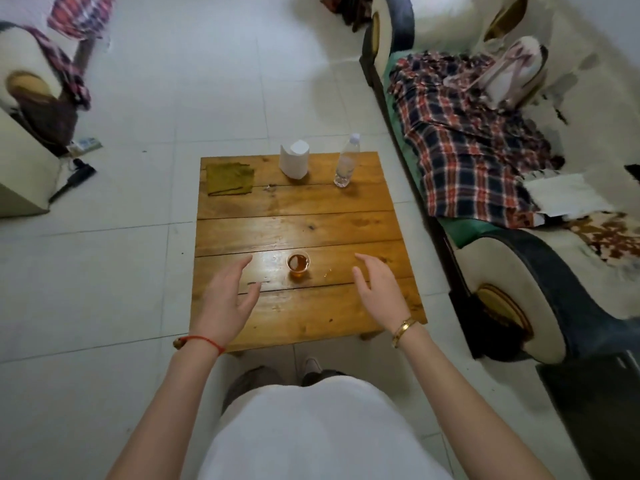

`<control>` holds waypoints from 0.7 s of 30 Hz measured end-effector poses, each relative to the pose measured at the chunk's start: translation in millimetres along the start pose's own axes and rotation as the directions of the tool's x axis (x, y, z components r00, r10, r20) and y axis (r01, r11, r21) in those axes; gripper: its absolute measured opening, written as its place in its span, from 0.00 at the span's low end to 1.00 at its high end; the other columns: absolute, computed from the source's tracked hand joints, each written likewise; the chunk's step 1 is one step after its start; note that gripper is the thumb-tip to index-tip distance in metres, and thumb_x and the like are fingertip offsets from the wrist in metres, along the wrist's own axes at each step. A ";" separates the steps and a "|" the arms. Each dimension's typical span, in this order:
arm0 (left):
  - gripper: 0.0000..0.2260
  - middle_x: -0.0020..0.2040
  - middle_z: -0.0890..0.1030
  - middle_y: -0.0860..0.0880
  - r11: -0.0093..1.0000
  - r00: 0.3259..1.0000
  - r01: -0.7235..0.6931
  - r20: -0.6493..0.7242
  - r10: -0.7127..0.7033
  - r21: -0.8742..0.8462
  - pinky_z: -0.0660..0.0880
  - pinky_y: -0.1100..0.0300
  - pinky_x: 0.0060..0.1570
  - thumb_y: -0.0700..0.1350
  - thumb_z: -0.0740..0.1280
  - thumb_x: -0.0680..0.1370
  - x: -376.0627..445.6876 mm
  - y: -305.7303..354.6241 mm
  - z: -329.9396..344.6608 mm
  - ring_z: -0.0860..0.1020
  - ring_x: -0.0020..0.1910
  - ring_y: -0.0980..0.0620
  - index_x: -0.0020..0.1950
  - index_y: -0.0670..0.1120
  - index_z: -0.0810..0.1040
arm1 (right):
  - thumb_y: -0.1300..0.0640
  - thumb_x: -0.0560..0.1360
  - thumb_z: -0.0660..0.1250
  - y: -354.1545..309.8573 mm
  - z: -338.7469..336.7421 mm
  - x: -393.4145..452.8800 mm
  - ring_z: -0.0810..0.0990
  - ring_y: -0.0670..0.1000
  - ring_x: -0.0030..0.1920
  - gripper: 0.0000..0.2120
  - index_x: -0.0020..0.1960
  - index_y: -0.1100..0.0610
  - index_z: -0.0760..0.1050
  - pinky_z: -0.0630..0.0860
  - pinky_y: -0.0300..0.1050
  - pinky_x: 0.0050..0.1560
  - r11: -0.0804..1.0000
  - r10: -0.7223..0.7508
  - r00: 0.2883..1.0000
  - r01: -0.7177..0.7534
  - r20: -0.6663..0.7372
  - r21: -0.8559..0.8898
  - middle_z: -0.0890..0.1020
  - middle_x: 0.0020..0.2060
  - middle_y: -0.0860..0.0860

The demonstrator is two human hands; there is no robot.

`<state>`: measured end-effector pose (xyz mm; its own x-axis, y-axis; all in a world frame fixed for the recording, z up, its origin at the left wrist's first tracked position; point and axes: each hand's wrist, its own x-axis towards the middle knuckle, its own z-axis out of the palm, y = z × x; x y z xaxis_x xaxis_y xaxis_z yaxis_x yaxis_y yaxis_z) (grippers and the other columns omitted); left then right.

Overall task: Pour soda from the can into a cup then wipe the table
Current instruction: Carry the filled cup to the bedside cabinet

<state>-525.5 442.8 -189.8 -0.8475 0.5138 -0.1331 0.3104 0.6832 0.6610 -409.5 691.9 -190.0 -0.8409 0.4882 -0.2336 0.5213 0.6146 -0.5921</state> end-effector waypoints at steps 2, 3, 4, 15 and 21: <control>0.25 0.73 0.70 0.48 0.999 0.999 0.052 -0.003 -0.052 -0.006 0.67 0.51 0.71 0.48 0.65 0.80 5.9 2.0 11.5 0.67 0.72 0.50 0.76 0.48 0.63 | 0.53 0.83 0.55 9.5 0.6 17.6 0.67 0.48 0.71 0.19 0.73 0.55 0.65 0.65 0.43 0.69 1.000 0.000 0.999 0.000 0.043 0.019 0.72 0.69 0.51; 0.26 0.73 0.70 0.48 0.997 0.997 0.076 -0.001 -0.076 -0.004 0.67 0.51 0.71 0.49 0.66 0.80 8.3 2.6 17.0 0.67 0.72 0.50 0.77 0.49 0.63 | 0.54 0.83 0.55 14.0 3.0 25.4 0.68 0.48 0.71 0.19 0.73 0.55 0.65 0.65 0.42 0.68 1.000 0.004 0.998 -0.006 0.067 0.024 0.72 0.69 0.51; 0.27 0.73 0.70 0.48 0.995 0.995 0.095 0.004 -0.095 -0.001 0.67 0.51 0.71 0.48 0.66 0.80 11.3 2.5 22.8 0.67 0.73 0.50 0.77 0.49 0.62 | 0.56 0.83 0.55 18.3 6.2 32.9 0.68 0.49 0.70 0.19 0.73 0.55 0.65 0.65 0.41 0.67 0.999 0.010 0.996 -0.013 0.090 0.030 0.72 0.69 0.51; 0.35 0.76 0.65 0.46 0.978 0.974 0.207 0.090 -0.208 0.025 0.62 0.52 0.74 0.46 0.72 0.76 89.2 -25.3 90.7 0.63 0.75 0.48 0.78 0.46 0.59 | 0.62 0.82 0.55 47.9 62.9 125.8 0.74 0.53 0.66 0.18 0.70 0.60 0.69 0.71 0.50 0.68 0.982 0.101 0.970 -0.132 0.223 0.132 0.75 0.66 0.55; 0.40 0.77 0.64 0.45 0.958 0.943 0.287 0.181 -0.281 -0.008 0.61 0.49 0.75 0.46 0.75 0.73 138.5 -70.7 157.6 0.62 0.76 0.46 0.79 0.48 0.57 | 0.61 0.81 0.56 82.5 127.3 177.0 0.75 0.51 0.45 0.15 0.64 0.58 0.75 0.73 0.47 0.52 0.918 0.260 0.922 -0.328 0.287 0.221 0.82 0.57 0.55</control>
<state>-597.0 547.5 -371.4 -0.8083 0.3859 -0.4446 0.0505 0.7978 0.6008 -533.9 750.1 -378.4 -0.6811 0.4320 -0.5912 0.7227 0.2671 -0.6374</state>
